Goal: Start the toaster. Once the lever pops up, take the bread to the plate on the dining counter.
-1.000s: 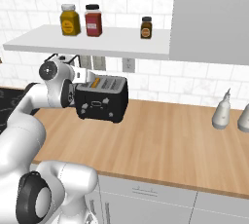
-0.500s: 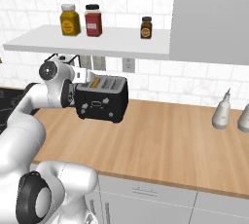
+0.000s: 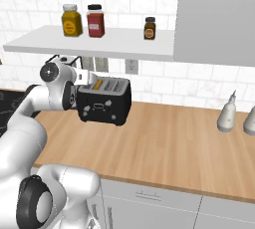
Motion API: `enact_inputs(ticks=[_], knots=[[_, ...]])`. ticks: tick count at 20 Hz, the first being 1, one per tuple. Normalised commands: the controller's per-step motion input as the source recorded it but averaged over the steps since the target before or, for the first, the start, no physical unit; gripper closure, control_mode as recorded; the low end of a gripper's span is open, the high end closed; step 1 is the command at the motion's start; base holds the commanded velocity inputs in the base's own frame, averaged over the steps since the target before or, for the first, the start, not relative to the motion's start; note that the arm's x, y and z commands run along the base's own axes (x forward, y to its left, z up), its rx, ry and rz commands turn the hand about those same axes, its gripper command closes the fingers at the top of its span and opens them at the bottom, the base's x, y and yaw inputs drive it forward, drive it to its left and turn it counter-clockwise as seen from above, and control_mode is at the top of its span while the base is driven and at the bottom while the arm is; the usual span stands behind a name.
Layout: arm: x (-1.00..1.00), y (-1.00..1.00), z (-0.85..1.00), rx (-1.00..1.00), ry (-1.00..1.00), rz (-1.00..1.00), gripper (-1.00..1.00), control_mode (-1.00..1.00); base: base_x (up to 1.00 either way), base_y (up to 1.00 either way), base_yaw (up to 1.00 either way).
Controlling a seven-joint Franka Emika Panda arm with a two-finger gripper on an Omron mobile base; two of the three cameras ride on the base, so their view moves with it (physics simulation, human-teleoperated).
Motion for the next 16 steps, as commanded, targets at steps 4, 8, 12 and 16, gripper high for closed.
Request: enact_inputs(ticks=[4,8,12,16], knots=[[0.00,0.00,0.00,0.00,0.00,0.00,-1.00,-1.00,0.00,0.00,0.00],[0.00,0.00,0.00,0.00,0.00,0.00,-1.00,-1.00,0.00,0.00,0.00],[0.00,0.00,0.00,0.00,0.00,0.00,-1.00,-1.00,0.00,0.00,0.00],[0.00,0.00,0.00,0.00,0.00,0.00,-1.00,-1.00,0.00,0.00,0.00]])
